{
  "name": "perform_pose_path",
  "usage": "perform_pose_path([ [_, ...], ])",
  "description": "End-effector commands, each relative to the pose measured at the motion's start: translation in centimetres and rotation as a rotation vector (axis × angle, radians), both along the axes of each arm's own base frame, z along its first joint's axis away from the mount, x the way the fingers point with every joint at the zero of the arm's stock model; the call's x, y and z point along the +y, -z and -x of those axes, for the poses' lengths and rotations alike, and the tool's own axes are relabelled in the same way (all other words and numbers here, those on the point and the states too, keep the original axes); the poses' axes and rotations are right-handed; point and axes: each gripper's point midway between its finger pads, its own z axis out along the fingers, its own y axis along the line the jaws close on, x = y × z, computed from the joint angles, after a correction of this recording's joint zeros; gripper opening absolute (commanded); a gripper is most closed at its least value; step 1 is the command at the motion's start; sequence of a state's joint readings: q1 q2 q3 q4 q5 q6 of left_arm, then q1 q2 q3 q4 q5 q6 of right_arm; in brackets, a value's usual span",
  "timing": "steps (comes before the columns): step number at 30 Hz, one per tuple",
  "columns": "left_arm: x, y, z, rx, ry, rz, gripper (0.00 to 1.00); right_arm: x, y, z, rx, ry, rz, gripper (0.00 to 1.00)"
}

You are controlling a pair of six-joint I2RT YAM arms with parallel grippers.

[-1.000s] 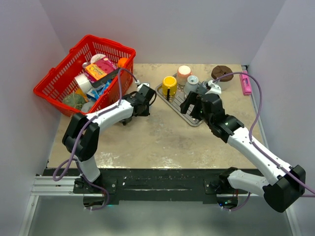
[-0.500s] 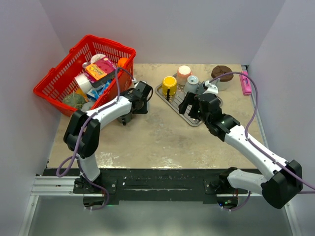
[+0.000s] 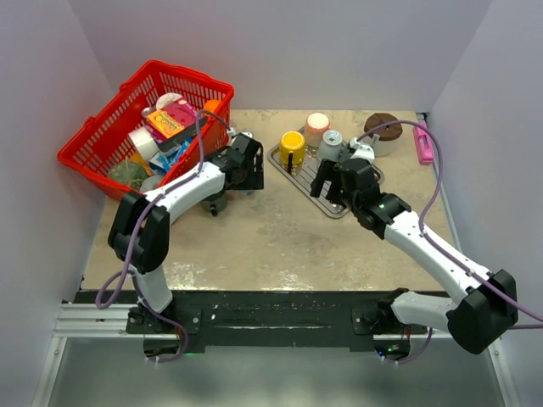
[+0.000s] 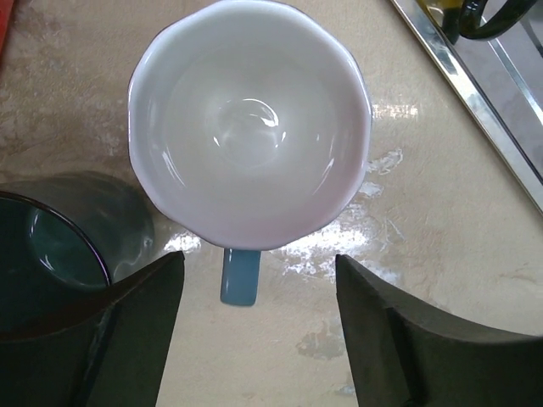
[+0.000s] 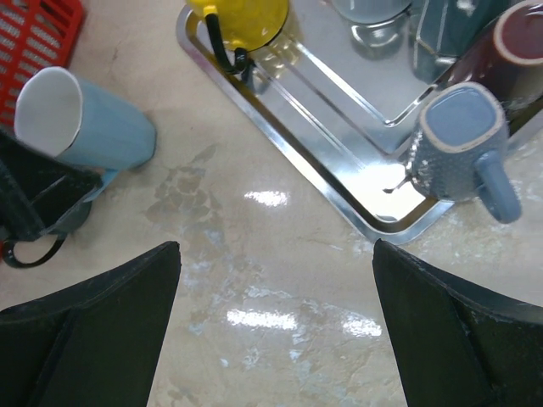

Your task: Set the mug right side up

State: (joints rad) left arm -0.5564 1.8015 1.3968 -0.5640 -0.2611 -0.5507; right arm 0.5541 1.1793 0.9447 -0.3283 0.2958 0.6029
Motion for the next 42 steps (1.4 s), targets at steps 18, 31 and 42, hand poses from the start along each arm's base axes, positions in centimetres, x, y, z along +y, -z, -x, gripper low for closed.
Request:
perform_pose_path([
  [18,-2.1,-16.1,7.9,-0.406,0.361,0.429,0.99,-8.4,4.3,-4.6,0.187,-0.037,0.444,0.93],
  [31,-0.5,-15.1,10.5,-0.370,0.368,0.405,0.99,-9.6,8.8,-5.4,0.358,-0.072,0.561,0.78],
  [42,-1.1,-15.9,9.9,-0.419,0.374,0.437,0.99,-8.4,11.3,-4.8,0.418,-0.108,0.479,0.66],
])
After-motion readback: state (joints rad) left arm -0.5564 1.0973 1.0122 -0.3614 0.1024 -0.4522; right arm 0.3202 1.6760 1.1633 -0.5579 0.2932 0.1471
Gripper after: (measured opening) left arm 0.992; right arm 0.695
